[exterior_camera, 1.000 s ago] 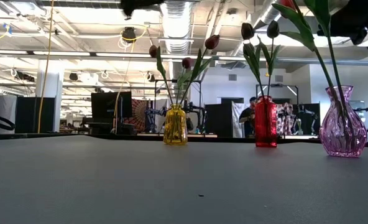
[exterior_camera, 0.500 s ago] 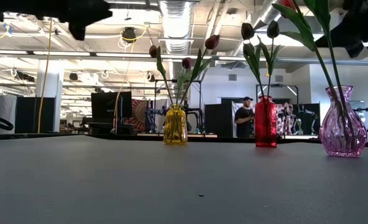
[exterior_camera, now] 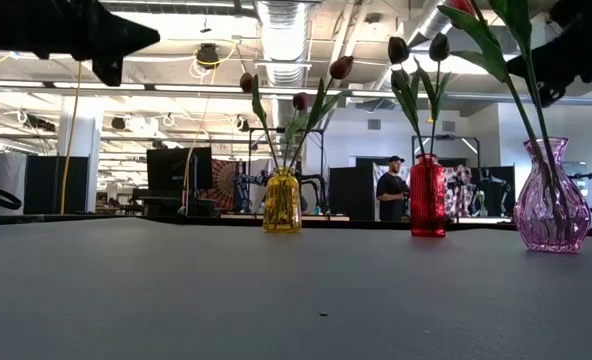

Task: Sort flowers into vase by color
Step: Return to Home Position

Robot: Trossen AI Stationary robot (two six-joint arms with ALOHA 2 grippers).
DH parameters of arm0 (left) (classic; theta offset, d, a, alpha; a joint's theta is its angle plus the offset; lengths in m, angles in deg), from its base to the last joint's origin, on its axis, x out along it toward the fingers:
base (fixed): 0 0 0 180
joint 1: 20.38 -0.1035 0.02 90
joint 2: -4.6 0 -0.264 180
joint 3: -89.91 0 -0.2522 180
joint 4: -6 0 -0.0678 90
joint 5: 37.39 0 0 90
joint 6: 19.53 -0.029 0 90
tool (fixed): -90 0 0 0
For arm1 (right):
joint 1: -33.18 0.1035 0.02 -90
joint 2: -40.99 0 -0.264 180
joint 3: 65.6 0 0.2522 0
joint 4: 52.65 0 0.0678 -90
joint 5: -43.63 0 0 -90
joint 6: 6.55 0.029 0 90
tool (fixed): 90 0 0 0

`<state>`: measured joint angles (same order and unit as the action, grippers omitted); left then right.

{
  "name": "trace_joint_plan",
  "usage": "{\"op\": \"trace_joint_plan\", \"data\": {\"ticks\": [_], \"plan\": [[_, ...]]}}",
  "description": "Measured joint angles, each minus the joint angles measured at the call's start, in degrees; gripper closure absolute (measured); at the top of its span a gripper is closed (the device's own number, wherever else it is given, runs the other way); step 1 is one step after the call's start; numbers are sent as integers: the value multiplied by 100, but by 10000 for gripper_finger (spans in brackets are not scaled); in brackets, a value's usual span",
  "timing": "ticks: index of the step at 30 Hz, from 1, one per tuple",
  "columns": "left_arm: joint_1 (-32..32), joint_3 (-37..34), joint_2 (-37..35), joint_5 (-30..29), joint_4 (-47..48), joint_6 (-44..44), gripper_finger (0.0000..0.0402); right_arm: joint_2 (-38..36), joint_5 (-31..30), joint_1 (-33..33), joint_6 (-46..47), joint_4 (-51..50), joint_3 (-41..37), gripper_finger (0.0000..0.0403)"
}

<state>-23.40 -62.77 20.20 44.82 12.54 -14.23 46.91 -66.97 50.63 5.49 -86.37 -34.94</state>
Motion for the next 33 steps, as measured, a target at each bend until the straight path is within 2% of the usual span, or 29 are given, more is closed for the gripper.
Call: {"op": "trace_joint_plan", "data": {"ticks": [5,18,27,33], "plan": [[0,-152,-49,151,22,9,401,-161,274,2,39,318,-381,386],[0,-152,-30,356,55,-7,401,-581,100,-86,-138,539,-1081,386],[0,-150,-29,459,56,-12,401,-578,544,-133,-196,390,-1107,385],[0,-150,-29,459,52,-42,401,-578,575,-132,-153,386,-1107,384]]}}
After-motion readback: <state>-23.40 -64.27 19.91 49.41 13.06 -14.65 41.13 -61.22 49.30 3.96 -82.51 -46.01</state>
